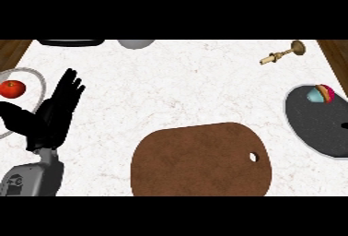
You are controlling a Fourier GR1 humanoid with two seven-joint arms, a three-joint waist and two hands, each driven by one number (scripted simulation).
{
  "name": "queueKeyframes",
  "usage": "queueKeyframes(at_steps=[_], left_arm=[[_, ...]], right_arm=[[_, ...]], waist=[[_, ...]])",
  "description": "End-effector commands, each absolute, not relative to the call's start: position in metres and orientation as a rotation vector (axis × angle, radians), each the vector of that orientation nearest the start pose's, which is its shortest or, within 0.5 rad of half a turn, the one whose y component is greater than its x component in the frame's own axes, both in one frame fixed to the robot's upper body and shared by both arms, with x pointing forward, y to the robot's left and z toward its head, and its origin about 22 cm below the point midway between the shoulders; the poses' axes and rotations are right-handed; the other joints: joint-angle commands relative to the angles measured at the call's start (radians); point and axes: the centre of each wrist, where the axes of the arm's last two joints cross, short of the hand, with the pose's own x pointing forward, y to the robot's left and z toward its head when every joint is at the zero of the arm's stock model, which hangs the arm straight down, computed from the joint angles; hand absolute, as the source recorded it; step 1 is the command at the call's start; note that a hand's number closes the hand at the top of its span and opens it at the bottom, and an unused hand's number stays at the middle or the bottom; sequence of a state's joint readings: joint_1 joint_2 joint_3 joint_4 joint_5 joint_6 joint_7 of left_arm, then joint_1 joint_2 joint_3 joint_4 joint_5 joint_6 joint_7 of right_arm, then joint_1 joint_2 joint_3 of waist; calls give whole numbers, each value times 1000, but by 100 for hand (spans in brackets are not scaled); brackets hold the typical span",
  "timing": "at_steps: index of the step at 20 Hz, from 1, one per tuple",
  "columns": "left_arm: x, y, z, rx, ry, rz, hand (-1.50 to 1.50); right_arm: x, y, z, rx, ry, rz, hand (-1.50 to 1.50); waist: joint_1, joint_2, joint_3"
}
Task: Pick the cupcake from the cutting board and place it in the pan
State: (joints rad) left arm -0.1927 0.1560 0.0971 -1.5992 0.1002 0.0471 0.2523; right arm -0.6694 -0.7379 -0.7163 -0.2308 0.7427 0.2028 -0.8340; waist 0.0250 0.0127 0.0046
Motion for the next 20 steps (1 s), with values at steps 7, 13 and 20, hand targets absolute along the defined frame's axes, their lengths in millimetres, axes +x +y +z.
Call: queueKeyframes(at_steps=[7, 13, 20], left_arm=[[280, 281, 68, 103, -1542, 33, 0], [277, 278, 72, 99, -1532, 60, 0], [285, 282, 68, 105, -1533, 45, 0]], right_arm=[[224, -589, 75, -335, -1729, 182, -150], [194, -607, 80, -266, -1735, 197, -150], [188, -606, 73, -308, -1732, 226, -150]], waist=[[-11, 0, 4], [-26, -6, 8], [-24, -1, 6]])
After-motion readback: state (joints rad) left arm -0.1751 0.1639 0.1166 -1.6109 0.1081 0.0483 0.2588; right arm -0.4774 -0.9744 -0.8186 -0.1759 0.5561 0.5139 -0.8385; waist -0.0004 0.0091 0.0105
